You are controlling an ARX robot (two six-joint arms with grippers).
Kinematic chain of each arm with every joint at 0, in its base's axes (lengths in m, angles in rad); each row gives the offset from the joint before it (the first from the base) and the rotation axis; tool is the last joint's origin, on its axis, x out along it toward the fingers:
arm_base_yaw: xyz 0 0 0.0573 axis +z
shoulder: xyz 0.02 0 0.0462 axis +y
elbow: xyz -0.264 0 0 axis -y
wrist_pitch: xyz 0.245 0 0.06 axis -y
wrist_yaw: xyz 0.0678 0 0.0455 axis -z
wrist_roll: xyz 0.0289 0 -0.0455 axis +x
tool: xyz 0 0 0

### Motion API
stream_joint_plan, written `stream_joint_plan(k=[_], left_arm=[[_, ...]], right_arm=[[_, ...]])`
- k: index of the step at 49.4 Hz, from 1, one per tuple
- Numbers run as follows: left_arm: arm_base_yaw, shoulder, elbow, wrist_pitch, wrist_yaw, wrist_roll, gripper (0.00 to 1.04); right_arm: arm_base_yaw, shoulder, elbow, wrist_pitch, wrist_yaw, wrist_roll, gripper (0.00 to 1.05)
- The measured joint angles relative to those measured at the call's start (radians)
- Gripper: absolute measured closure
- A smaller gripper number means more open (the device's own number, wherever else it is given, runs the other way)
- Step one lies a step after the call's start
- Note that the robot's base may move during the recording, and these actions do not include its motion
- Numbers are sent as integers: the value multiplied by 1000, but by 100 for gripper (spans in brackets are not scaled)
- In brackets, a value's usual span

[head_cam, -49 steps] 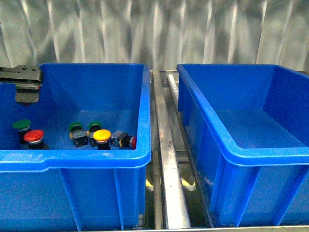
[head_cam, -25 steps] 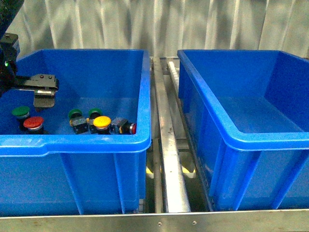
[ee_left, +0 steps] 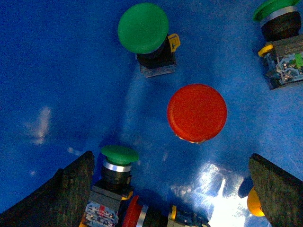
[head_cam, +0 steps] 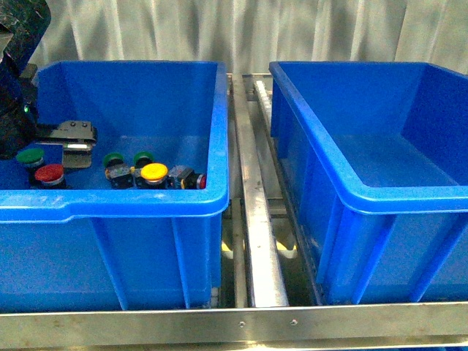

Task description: Pick red and yellow buttons and place in box

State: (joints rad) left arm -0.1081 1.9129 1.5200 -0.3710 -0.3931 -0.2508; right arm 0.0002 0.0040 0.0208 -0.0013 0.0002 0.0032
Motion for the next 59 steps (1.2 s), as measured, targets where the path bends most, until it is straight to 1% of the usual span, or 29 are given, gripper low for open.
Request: stream_joint_plan(k=[25, 54, 55, 56, 58, 59], left_arm=[[29, 90, 81, 25, 12, -3, 8], [31, 196, 175, 28, 20, -2, 8], [31, 198, 177, 28, 20, -2, 9], [31, 202, 182, 27, 19, -2, 12], [31, 206, 188, 26, 15, -2, 19], [31, 211, 192, 26, 15, -2, 24]], right_arm=[[0, 0, 0, 0, 0, 0, 3], [0, 0, 0, 0, 0, 0, 3], [0, 0, 0, 0, 0, 0, 3], [0, 0, 0, 0, 0, 0, 3], [0, 0, 0, 0, 0, 0, 3], [0, 0, 0, 0, 0, 0, 3]])
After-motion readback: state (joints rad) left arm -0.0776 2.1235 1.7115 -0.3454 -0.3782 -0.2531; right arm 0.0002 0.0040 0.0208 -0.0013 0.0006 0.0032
